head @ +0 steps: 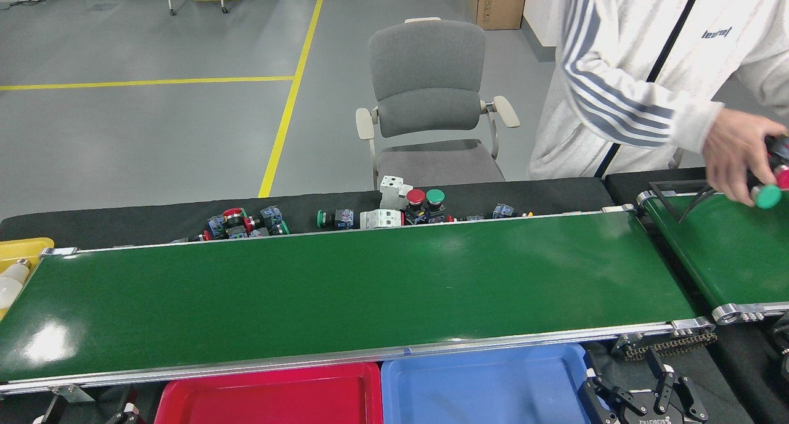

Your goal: Pick switch part from conveyor to tray

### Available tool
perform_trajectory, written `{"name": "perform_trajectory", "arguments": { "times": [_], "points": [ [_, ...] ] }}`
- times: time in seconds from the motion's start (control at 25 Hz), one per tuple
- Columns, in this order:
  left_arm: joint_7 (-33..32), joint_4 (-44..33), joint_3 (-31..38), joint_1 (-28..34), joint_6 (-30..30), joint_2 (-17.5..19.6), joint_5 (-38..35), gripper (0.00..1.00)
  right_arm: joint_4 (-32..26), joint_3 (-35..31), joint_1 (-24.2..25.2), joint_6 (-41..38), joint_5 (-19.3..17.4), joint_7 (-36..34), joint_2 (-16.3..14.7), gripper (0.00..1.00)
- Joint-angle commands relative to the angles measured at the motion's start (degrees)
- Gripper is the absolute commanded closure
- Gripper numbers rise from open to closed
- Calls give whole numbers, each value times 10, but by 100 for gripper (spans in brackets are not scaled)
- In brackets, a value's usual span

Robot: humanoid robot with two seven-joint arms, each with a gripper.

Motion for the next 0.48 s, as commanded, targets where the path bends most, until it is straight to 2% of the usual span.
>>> {"name": "perform_trajectory", "arguments": {
  "times": [0.0, 0.44],
  "points": [
    [4, -7, 3, 0, 1, 7, 0, 0, -7, -1, -2, -1, -1, -7, -5, 0],
    [4, -8, 4, 2, 2, 5, 1, 0, -7, -3, -2, -6, -7, -10, 0, 0]
  ]
}}
